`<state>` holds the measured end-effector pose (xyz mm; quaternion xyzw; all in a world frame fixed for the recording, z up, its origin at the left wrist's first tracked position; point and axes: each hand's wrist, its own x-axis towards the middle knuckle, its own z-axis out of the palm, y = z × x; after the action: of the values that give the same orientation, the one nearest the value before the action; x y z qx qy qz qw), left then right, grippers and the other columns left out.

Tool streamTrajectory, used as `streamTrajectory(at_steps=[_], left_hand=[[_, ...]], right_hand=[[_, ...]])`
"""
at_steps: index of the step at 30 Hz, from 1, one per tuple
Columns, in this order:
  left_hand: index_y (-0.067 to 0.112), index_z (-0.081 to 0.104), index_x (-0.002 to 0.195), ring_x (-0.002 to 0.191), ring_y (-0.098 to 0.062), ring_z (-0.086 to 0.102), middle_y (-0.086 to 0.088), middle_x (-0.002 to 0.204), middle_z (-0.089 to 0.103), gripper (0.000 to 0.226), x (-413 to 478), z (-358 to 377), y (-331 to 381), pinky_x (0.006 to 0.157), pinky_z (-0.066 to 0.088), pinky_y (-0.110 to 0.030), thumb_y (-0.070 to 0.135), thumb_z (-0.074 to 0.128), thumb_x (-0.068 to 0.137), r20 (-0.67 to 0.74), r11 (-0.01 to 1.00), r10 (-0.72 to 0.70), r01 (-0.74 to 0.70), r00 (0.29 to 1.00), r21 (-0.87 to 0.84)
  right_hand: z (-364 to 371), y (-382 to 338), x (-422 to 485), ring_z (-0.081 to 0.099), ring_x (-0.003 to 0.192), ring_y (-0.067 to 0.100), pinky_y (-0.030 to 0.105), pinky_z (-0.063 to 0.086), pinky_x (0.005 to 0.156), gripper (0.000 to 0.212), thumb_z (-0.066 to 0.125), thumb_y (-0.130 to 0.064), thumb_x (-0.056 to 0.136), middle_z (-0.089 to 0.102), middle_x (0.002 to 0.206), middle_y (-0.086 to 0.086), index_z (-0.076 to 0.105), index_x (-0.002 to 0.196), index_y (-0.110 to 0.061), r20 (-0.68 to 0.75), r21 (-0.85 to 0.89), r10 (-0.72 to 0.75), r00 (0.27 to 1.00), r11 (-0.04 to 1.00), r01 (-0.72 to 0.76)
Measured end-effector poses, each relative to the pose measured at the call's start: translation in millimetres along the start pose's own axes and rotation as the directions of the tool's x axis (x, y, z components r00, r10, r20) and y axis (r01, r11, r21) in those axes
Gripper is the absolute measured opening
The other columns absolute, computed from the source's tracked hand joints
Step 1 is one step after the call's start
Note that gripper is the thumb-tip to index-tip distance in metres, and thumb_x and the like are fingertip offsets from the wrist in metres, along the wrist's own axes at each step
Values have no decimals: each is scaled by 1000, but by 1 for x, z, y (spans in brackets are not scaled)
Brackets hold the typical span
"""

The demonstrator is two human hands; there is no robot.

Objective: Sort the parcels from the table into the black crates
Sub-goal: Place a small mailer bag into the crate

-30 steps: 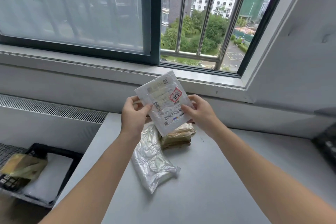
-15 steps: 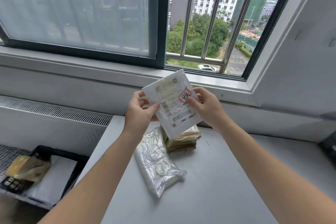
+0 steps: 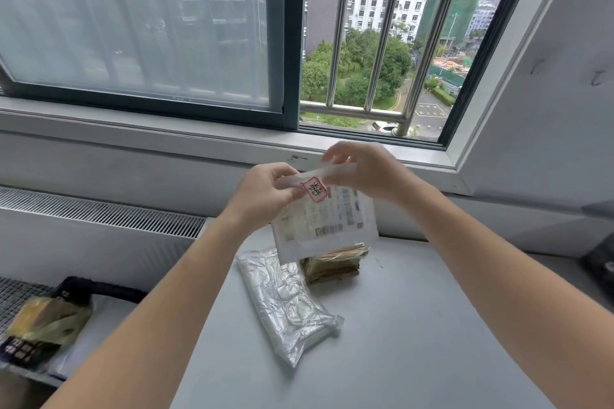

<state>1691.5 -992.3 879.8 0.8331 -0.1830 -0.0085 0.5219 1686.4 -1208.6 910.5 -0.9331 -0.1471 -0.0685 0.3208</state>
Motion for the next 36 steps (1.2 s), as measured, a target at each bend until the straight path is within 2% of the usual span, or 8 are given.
streamTrajectory(at_steps=[4,7,9,12,17,22,30,36], left_hand=[[17,68,84,70,-9,69,3,80,73,10,-4,6,-8,53,54,-25,13,77,85,-242,886,-208,77,948,-458],[15,63,84,73,-16,70,1,78,73,13,-8,22,-8,61,60,-34,13,76,85,-341,748,-369,59,865,-661],[13,61,84,68,-12,69,5,71,71,14,-11,33,-7,61,60,-31,13,75,86,-317,693,-403,59,858,-719],[13,64,85,66,-8,69,7,69,73,12,-16,36,-6,57,56,-24,13,76,85,-251,751,-319,83,914,-655],[17,65,103,85,-18,75,-2,93,77,20,-20,16,10,63,59,-26,19,74,85,-168,787,-138,5,976,-617],[24,70,96,86,-22,75,-4,93,77,16,-25,10,33,63,59,-29,14,74,86,-227,783,-36,-113,973,-611],[24,70,95,81,-17,75,-1,89,78,24,-30,5,59,63,57,-25,25,76,72,-274,766,24,-194,961,-613],[23,70,95,80,-15,75,1,88,77,19,-31,5,60,62,57,-24,18,76,78,-301,779,52,-226,952,-584]], right_hand=[[2,7,-3,63,78,0,20,53,56,47,63,-39,94,60,92,-16,46,136,-28,-335,175,171,927,978,-117],[19,8,-6,69,82,14,39,60,68,58,61,-35,96,67,93,0,35,145,-16,-232,437,346,909,872,-220],[29,6,-8,71,81,12,34,61,64,58,65,-27,94,70,96,3,37,143,-14,-196,561,389,900,797,-223],[24,2,-10,71,75,4,21,55,56,48,68,-17,93,70,94,-1,45,134,-12,-287,624,374,882,772,-124],[-1,-12,-19,73,83,9,29,61,65,34,66,-19,93,72,97,-5,50,122,-24,-334,491,158,929,871,28],[-18,-37,-29,74,81,9,22,58,59,26,65,-23,94,75,93,-13,53,110,-39,-456,492,65,887,850,190],[-30,-52,-35,74,82,11,24,58,61,23,63,-20,96,75,93,-14,52,112,-33,-521,521,52,852,810,269],[-32,-54,-38,74,84,13,26,59,63,24,62,-17,96,76,93,-12,52,114,-30,-535,498,43,844,822,274]])
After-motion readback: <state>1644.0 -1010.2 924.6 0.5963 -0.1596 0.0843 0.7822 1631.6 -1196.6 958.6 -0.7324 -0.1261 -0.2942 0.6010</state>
